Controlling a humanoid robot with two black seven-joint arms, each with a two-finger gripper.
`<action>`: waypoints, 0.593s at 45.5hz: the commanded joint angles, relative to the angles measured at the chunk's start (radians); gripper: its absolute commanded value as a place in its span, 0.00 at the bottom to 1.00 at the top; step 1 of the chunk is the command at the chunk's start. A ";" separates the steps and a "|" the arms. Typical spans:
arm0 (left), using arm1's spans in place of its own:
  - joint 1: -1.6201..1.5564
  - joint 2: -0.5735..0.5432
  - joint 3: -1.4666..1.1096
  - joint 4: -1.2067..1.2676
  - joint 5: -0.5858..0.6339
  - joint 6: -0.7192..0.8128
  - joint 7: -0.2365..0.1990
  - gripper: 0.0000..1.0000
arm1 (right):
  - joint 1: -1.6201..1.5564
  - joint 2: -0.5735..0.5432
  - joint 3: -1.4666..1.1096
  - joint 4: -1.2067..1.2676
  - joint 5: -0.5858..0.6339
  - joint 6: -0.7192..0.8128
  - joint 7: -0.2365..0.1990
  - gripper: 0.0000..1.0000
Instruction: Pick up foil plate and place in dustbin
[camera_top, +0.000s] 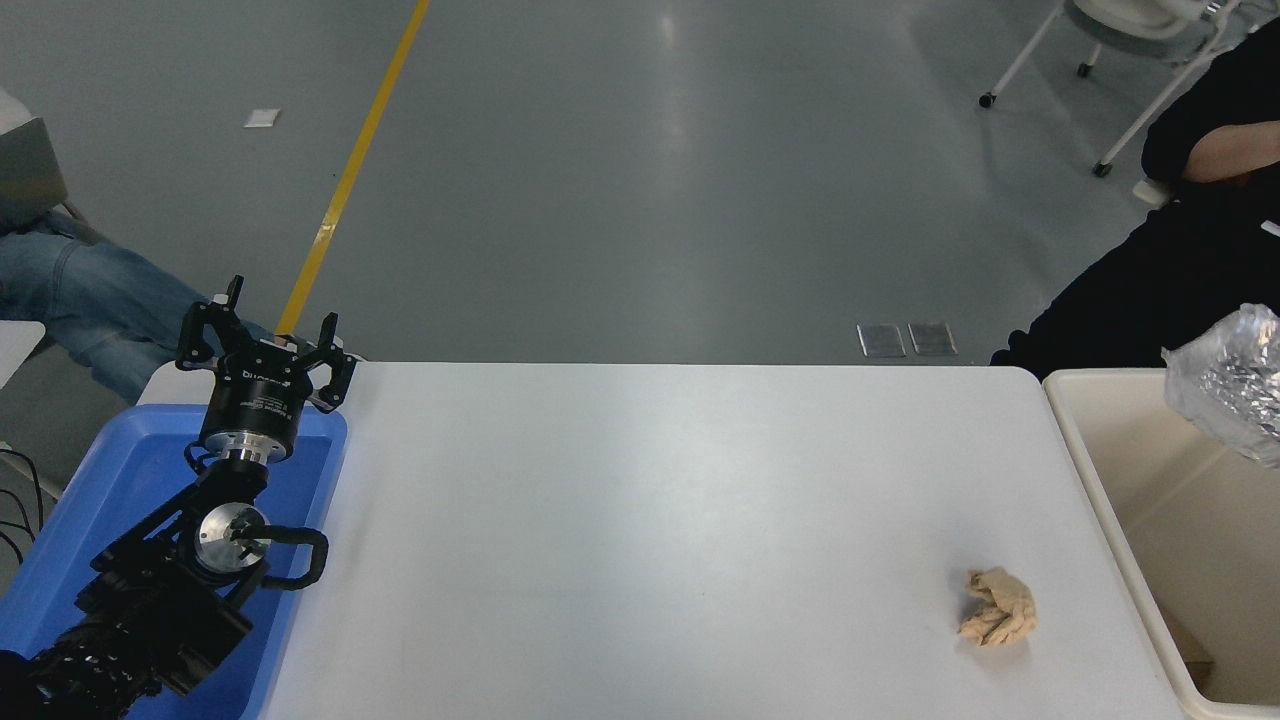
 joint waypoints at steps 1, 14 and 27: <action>0.000 0.000 0.000 0.000 0.000 0.000 0.000 0.99 | -0.153 0.007 0.045 -0.056 0.053 -0.040 0.000 0.20; 0.000 0.000 0.000 0.000 0.000 0.000 0.000 0.99 | -0.190 0.033 0.044 -0.050 0.053 -0.077 -0.001 1.00; 0.000 0.000 0.000 0.000 0.000 0.000 0.000 0.99 | -0.066 0.096 0.033 -0.041 0.051 -0.071 0.000 1.00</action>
